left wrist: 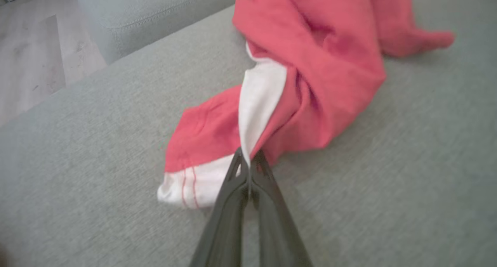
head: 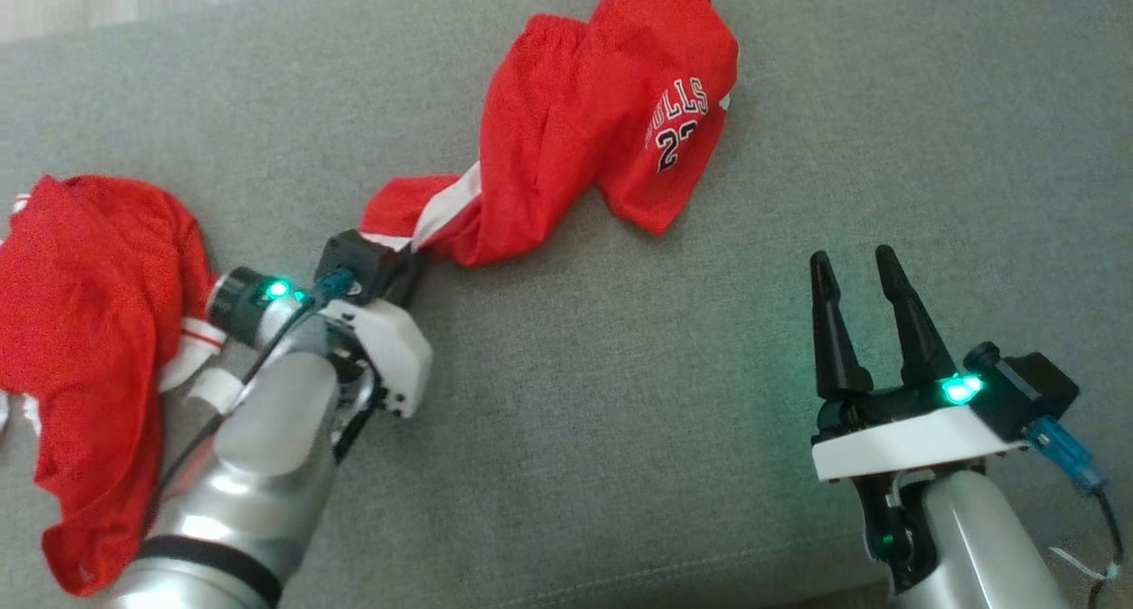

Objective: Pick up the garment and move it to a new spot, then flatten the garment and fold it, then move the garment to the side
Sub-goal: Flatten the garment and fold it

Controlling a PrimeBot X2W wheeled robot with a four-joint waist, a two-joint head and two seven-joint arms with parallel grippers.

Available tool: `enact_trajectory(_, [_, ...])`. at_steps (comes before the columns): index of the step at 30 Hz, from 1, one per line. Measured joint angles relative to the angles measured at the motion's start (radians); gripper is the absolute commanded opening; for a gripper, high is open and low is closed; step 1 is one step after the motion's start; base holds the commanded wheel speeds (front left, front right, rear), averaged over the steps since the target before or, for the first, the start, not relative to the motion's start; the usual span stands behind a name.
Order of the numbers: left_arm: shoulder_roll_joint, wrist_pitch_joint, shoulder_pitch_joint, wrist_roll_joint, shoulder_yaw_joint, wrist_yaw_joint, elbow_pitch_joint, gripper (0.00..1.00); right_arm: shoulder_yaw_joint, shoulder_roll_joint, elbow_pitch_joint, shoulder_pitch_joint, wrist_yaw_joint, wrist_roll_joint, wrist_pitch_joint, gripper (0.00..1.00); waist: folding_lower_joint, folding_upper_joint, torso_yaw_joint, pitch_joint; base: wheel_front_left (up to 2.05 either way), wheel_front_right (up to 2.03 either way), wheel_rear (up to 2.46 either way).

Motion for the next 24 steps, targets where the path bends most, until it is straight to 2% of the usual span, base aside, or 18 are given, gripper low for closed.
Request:
enact_trajectory(2, [-0.018,-0.006,0.002,-0.041,-0.012,-0.001,-0.014,0.0,-0.005,0.0,0.002,0.001,0.0,0.0,0.0,1.0,-0.0001,0.0,0.005,-0.015,0.0,0.0,0.0])
enact_trajectory(4, [-0.033,-0.012,0.013,-0.11,-0.075,-0.001,-0.068,0.0,-0.007,0.0,0.008,0.002,0.0,0.0,0.0,1.0,-0.0001,0.0,0.01,-0.032,0.0,0.0,0.0])
enact_trajectory(8, [-0.064,0.013,0.07,-0.375,-0.227,-0.002,-0.274,0.0,-0.008,0.0,0.016,0.008,0.0,0.0,0.0,1.0,-0.0002,0.0,0.021,-0.073,0.0,0.0,0.0])
enact_trajectory(12, [-0.059,0.042,0.087,-0.547,-0.244,-0.009,-0.42,0.0,-0.007,0.0,0.02,0.028,0.0,0.0,0.0,1.0,-0.0003,0.0,0.028,-0.111,0.0,0.0,0.0])
enact_trajectory(15, [-0.069,0.051,0.09,-0.611,-0.241,-0.004,-0.47,0.0,-0.008,0.0,0.021,0.03,0.0,0.0,0.0,1.0,-0.0003,0.0,0.024,-0.13,0.0,0.0,0.0])
enact_trajectory(16, [-0.076,0.051,0.093,-0.622,-0.243,0.009,-0.478,0.0,-0.009,0.0,0.021,0.03,0.0,0.0,0.0,1.0,-0.0003,0.0,0.02,-0.134,0.0,0.0,0.0])
enact_trajectory(18, [-0.09,0.05,0.107,-0.621,-0.274,0.063,-0.479,0.0,-0.011,0.0,0.021,0.03,0.0,0.0,0.0,1.0,-0.0002,0.0,0.004,-0.14,0.0,0.0,0.0])
enact_trajectory(20, [-0.092,0.051,0.125,-0.635,-0.307,0.086,-0.467,0.0,-0.013,0.0,0.021,0.03,0.0,0.0,0.0,1.0,-0.0002,0.0,-0.009,-0.141,0.0,0.0,0.0])
enact_trajectory(21, [-0.089,0.051,0.136,-0.649,-0.336,0.087,-0.47,0.08,-0.014,0.0,0.021,0.03,0.0,0.0,0.0,1.0,-0.0002,0.0,-0.016,-0.141,0.0,0.0,0.0])
enact_trajectory(22, [-0.089,0.051,0.146,-0.666,-0.367,0.087,-0.481,0.08,-0.016,0.0,0.021,0.03,0.0,0.0,0.0,1.0,-0.0002,0.0,-0.022,-0.14,0.0,0.0,0.0])
enact_trajectory(23, [-0.09,0.048,0.154,-0.68,-0.398,0.087,-0.493,0.86,-0.019,0.0,0.021,0.03,0.0,0.0,0.0,1.0,-0.0002,0.0,-0.027,-0.139,0.0,0.0,0.0])
enact_trajectory(24, [-0.091,0.041,0.156,-0.692,-0.423,0.087,-0.504,1.0,-0.023,0.0,0.021,0.03,0.0,0.0,0.0,1.0,-0.0002,0.0,-0.03,-0.137,0.0,0.0,0.0])
